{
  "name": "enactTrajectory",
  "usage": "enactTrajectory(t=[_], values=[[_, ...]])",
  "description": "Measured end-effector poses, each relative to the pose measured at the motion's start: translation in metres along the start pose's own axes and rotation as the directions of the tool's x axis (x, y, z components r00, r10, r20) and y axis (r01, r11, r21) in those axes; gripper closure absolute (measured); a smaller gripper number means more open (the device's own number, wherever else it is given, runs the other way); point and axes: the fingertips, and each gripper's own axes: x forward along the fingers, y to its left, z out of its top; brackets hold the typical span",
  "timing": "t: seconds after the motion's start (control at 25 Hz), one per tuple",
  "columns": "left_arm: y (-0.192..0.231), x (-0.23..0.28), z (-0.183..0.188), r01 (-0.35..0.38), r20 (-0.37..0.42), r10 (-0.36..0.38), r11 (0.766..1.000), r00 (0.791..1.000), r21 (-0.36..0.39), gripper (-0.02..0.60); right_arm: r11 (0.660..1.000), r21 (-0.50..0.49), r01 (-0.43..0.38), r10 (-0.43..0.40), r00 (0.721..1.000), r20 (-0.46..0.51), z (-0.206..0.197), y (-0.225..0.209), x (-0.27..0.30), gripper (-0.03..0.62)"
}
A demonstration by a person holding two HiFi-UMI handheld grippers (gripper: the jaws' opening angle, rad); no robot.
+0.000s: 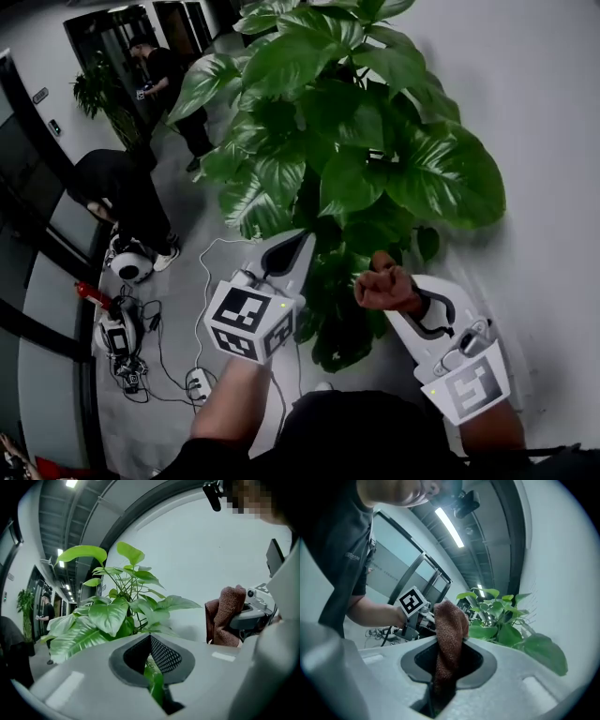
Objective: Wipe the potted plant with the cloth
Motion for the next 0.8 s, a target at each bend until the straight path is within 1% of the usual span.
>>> enactTrajectory(t=[0.12, 0.2, 0.24, 0.28, 0.36, 0.4, 0.44, 0.52, 0.68, 0.72, 0.76, 0.8], values=[[0.000, 0.016, 0.004, 0.078, 0.002, -0.078, 0.997, 0.997, 0.006, 0.565, 0.991, -0.131, 0.036, -0.049, 0.994, -0.100, 0.007, -0.006, 0.009, 0.530], [0.000, 0.026, -0.001, 0.126, -0.016, -0.126, 0.992, 0.992, -0.001, 0.565, 0.970, -0.238, 0.046, -0.088, 0.982, -0.166, 0.016, -0.012, 0.013, 0.530], [0.001, 0.030, -0.005, 0.148, -0.030, -0.148, 0.989, 0.989, -0.005, 0.565, 0.952, -0.301, 0.047, -0.111, 0.974, -0.198, 0.022, -0.017, 0.013, 0.530], [0.001, 0.032, -0.009, 0.169, -0.044, -0.169, 0.986, 0.985, -0.006, 0.565, 0.925, -0.376, 0.045, -0.139, 0.964, -0.228, 0.030, -0.023, 0.014, 0.530], [0.002, 0.037, -0.015, 0.203, -0.058, -0.203, 0.979, 0.977, -0.007, 0.565, 0.845, -0.535, 0.024, -0.206, 0.936, -0.284, 0.045, -0.041, 0.017, 0.530], [0.003, 0.040, -0.016, 0.214, -0.057, -0.215, 0.977, 0.975, -0.011, 0.565, 0.804, -0.594, 0.006, -0.235, 0.922, -0.309, 0.050, -0.050, 0.020, 0.530], [0.003, 0.042, -0.016, 0.222, -0.054, -0.223, 0.975, 0.973, -0.015, 0.565, 0.772, -0.636, -0.015, -0.259, 0.906, -0.336, 0.053, -0.059, 0.023, 0.530], [0.003, 0.047, -0.014, 0.227, -0.043, -0.228, 0.974, 0.973, -0.014, 0.565, 0.728, -0.683, -0.063, -0.303, 0.864, -0.402, 0.049, -0.077, 0.029, 0.530], [0.007, 0.059, -0.006, 0.209, -0.008, -0.209, 0.978, 0.978, 0.023, 0.565, 0.656, -0.737, -0.164, -0.410, 0.742, -0.530, 0.016, -0.120, 0.043, 0.530], [0.007, 0.062, -0.005, 0.208, -0.004, -0.208, 0.978, 0.978, 0.029, 0.565, 0.648, -0.738, -0.189, -0.421, 0.719, -0.554, 0.007, -0.127, 0.048, 0.530], [0.007, 0.065, -0.004, 0.208, 0.000, -0.208, 0.978, 0.978, 0.030, 0.565, 0.649, -0.732, -0.207, -0.422, 0.703, -0.572, -0.002, -0.131, 0.053, 0.530], [0.008, 0.068, -0.003, 0.208, 0.005, -0.208, 0.978, 0.978, 0.030, 0.565, 0.656, -0.722, -0.218, -0.414, 0.696, -0.587, -0.009, -0.134, 0.060, 0.530]])
